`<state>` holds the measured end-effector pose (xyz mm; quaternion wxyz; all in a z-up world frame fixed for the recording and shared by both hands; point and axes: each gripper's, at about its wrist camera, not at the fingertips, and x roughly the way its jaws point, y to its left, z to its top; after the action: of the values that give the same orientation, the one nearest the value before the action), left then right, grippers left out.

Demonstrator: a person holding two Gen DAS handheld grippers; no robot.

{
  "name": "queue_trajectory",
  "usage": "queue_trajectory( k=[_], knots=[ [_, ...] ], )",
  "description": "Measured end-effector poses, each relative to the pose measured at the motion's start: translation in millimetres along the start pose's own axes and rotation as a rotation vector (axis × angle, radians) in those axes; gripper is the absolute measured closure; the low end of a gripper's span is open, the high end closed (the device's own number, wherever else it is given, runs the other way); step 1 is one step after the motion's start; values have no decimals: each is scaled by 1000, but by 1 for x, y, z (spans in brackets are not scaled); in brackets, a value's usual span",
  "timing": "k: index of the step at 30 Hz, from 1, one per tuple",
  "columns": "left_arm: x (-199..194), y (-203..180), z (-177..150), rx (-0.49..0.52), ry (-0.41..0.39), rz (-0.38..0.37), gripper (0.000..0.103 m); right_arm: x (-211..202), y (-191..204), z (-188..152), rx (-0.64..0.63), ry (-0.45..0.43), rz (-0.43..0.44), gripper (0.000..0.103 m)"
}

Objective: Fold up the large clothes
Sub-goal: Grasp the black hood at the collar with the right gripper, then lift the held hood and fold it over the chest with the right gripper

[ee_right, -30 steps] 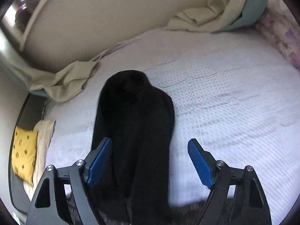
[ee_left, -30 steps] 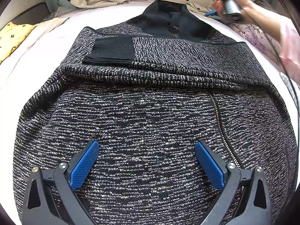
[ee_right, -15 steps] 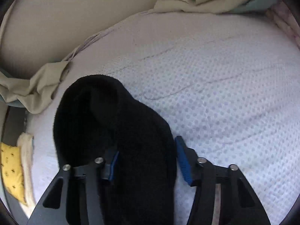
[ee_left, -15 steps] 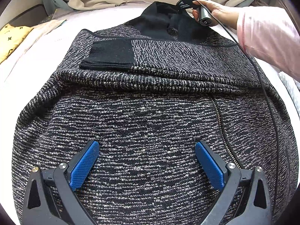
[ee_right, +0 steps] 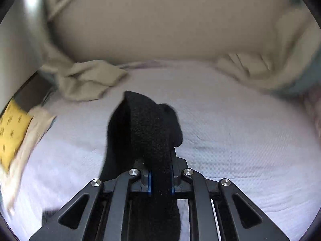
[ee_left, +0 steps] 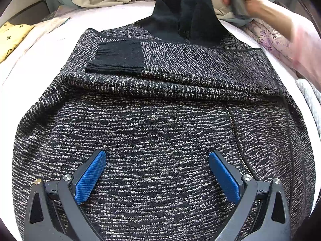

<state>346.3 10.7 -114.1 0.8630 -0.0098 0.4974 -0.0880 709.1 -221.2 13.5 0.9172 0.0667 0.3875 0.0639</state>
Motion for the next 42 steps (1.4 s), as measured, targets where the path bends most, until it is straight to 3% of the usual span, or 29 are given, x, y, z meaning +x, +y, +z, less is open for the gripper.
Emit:
queue_trajectory(
  k=[7, 12, 15, 18, 22, 27, 28, 29, 30, 31, 32, 37, 39, 42],
  knots=[
    [-1, 11, 6, -48, 19, -39, 0, -97, 49, -32, -231, -63, 59, 95],
    [-7, 29, 10, -136, 28, -102, 0, -163, 82, -88, -391, -70, 72, 95],
    [-10, 39, 12, -190, 30, -140, 0, -190, 97, -133, -490, -46, 31, 95],
    [-14, 48, 13, -227, 30, -175, 0, -199, 104, -185, -597, 6, -49, 95],
    [-23, 63, 13, -272, 18, -221, 0, -189, 100, -240, -648, 95, -111, 95],
    [-36, 82, 5, -256, -36, -271, 0, -171, 95, -296, -708, 158, -199, 93],
    [-39, 84, 3, -243, -42, -271, 0, -171, 95, -305, -721, 155, -224, 91],
    [-43, 85, 1, -229, -49, -273, 0, -173, 95, -310, -726, 149, -242, 82],
    [-48, 87, -1, -222, -56, -285, 0, -177, 95, -314, -724, 140, -254, 71],
    [-52, 84, -3, -223, -62, -299, 0, -184, 93, -317, -708, 137, -254, 48],
    [-58, 80, -3, -226, -73, -316, 0, -196, 88, -321, -667, 126, -225, 39],
    [-84, 65, 26, -191, -84, -362, 0, -243, 49, -328, -423, 90, -79, 39],
    [-85, 67, 42, -209, -91, -349, 0, -255, 19, -327, -254, 86, -11, 39],
    [-72, 68, 67, -269, -40, -351, 2, -259, -6, -319, -123, 104, 16, 39]
  ],
)
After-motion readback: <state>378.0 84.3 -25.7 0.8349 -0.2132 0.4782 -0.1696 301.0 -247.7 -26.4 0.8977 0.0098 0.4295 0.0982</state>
